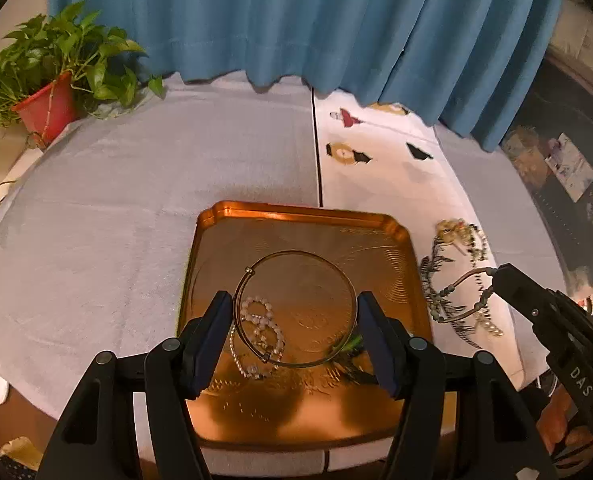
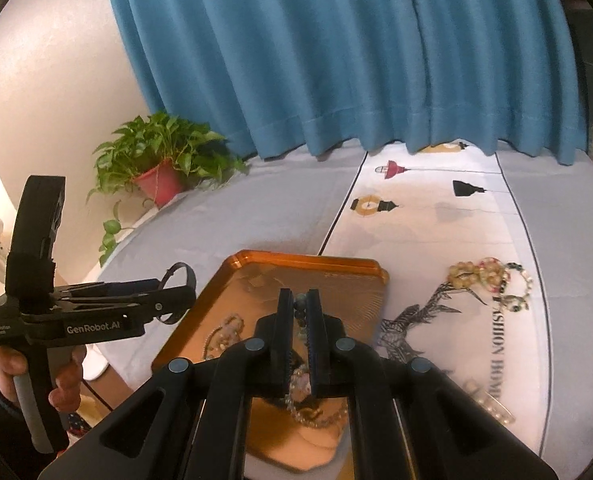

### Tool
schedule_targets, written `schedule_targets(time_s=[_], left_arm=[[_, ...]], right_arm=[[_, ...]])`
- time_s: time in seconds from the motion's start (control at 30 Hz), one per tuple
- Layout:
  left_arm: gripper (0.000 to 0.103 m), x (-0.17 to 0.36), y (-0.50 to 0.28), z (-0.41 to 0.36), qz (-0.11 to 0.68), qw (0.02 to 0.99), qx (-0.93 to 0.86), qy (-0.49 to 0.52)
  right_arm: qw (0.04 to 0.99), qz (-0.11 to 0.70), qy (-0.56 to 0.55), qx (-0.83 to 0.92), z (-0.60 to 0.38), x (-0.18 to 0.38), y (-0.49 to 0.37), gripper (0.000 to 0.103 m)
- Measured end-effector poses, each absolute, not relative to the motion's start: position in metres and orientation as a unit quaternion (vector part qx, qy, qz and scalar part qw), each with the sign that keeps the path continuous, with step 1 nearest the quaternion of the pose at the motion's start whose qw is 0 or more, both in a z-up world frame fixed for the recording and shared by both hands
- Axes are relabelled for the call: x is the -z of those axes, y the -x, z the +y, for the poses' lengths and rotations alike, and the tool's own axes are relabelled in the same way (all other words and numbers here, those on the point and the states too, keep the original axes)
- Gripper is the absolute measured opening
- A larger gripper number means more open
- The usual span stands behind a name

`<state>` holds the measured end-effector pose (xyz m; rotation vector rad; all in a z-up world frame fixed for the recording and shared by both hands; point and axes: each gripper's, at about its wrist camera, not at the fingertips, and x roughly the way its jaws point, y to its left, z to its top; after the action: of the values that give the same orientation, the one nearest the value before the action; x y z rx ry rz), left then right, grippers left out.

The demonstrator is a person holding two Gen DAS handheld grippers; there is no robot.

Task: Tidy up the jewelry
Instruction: 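Carry the bangle over the tray and open the left tool, then lift both open tools away from the tray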

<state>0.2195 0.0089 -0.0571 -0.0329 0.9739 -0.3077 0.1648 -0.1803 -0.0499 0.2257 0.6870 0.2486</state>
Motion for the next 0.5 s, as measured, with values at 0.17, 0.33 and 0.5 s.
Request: schedule_targets(time_s=[0.17, 0.33, 0.5], left_arm=[[0.059, 0.081, -0.237, 0.003, 0.479, 0.865, 0.147, 0.009], [0.071, 0.096, -0.249, 0.004, 0.484, 0.861, 0.155, 0.016], [0.097, 0.087, -0.245, 0.009, 0.452, 0.886, 0.102, -0.018]], right_arm=[[0.923, 0.350, -0.105, -0.125, -0.174, 0.069, -0.181, 0.007], [0.919, 0.358, -0.098, -0.129, -0.171, 0.084, -0.194, 0.011], [0.909, 0.382, -0.103, -0.129, -0.171, 0.095, -0.203, 0.070]])
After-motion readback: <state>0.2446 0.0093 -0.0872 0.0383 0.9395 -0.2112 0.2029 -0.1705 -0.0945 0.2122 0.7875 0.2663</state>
